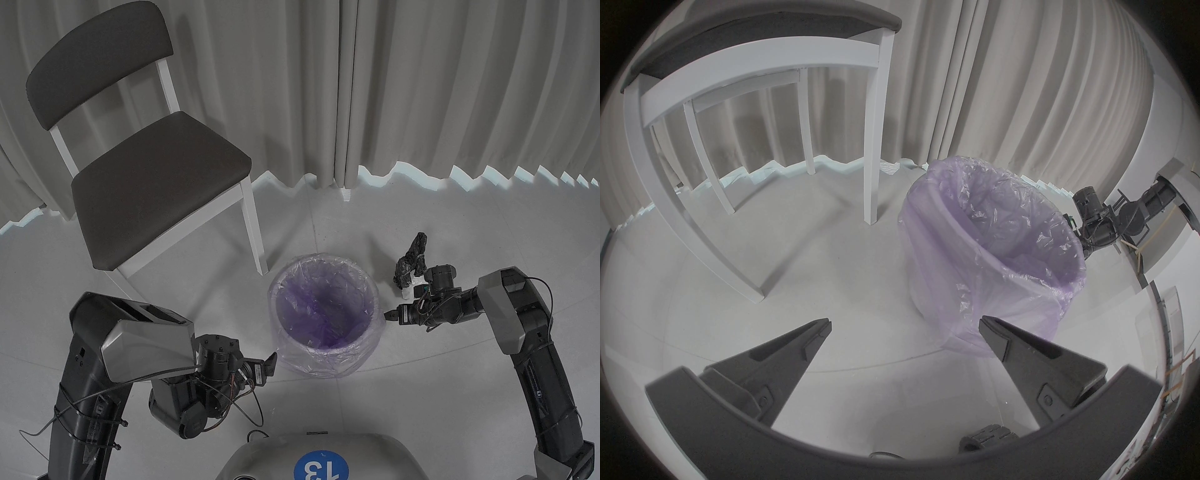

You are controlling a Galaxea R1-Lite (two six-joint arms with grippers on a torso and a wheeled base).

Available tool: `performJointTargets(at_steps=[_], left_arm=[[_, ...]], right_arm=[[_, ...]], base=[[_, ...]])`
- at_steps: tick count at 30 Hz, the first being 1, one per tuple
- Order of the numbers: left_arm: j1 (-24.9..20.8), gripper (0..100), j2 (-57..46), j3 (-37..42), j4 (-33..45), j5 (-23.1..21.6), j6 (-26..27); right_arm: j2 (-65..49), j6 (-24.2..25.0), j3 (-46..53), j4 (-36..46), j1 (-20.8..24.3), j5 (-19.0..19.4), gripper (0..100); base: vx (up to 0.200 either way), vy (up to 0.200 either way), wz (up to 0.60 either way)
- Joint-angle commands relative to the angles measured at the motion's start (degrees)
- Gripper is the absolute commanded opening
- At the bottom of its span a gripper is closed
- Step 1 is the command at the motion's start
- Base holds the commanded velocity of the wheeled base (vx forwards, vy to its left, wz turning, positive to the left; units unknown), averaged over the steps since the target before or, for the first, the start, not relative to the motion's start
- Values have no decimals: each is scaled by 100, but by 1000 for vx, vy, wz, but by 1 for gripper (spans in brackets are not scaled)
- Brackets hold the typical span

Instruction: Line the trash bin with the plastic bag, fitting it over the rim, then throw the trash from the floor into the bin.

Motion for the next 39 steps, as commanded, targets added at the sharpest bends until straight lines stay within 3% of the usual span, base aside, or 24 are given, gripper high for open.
performJointTargets(at_steps=[1, 6, 11, 17, 32, 39], left_arm=[[1, 100, 17, -1, 3, 1, 5], [18, 100, 105, -142, 108, -34, 49], [18, 100, 157, -476, 407, -174, 58], [10, 100, 122, -1170, 1400, -227, 49], [212, 100, 588, -3244, 3448, -69, 216], [247, 100, 544, -3323, 3870, 168, 436]], right_arm=[[-116, 223, -1, -24, -132, 8, 100], [-213, 610, -1, -226, -237, 26, 100], [-142, 918, 76, -1096, -220, 8, 100], [-151, 1138, 428, -1984, -211, 26, 100], [-204, 1138, 480, -1992, -237, 43, 100], [-213, 1138, 480, -1984, -255, 43, 100]], base=[[0, 0, 0], [0, 0, 0], [0, 0, 0], [0, 0, 0], [0, 0, 0], [0, 0, 0]])
